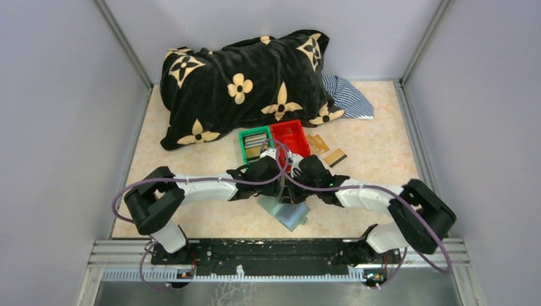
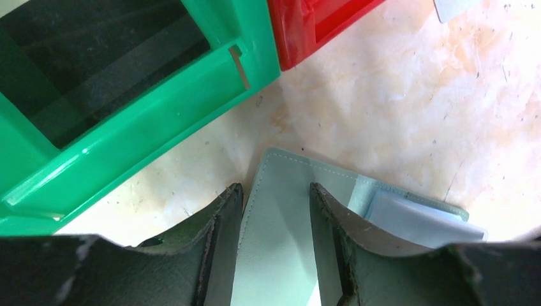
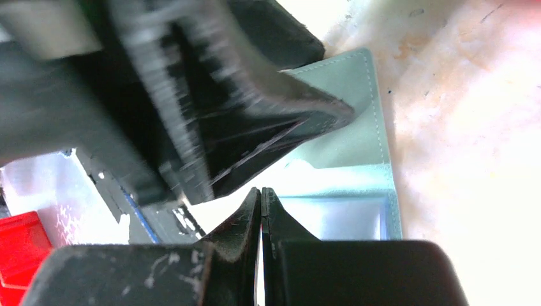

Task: Take the credit cards out of the card holder

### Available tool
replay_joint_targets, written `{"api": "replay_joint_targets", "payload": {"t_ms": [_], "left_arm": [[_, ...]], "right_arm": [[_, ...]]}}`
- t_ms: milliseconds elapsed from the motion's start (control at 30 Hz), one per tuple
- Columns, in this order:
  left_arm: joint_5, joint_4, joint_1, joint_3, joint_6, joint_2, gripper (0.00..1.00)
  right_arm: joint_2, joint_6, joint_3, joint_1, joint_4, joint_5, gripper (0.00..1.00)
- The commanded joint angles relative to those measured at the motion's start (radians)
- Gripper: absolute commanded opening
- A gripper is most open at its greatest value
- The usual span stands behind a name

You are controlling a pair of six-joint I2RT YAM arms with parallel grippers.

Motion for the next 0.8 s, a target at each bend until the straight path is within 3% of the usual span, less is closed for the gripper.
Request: {"api": "replay_joint_targets", "payload": {"t_ms": [0,267,567,767], "left_arm": [[0.003,-0.136,-0.002,0.000,-0.042,0.081,0.50],[0.014,-0.138,0.003,0.061,-0.040,0.144,0.49],[0.060,-0.116,0.015,0.120,-0.008,0.199,0.49],[0.060,-0.124,0.022,0.131,0.001,0.194,0.49]], "right_arm": [[-0.144,-0.032,0.003,-0.001,-0.035,0.048,0.00],[-0.236,-0.009,-0.019,0.084,-0.169,0.126,0.00],[-0.458,0.101,-0.082,0.176,-0.310,0.172,0.00],[-0.487,0.115,-0.096,0.209,-0.410,0.188,0.00]]}}
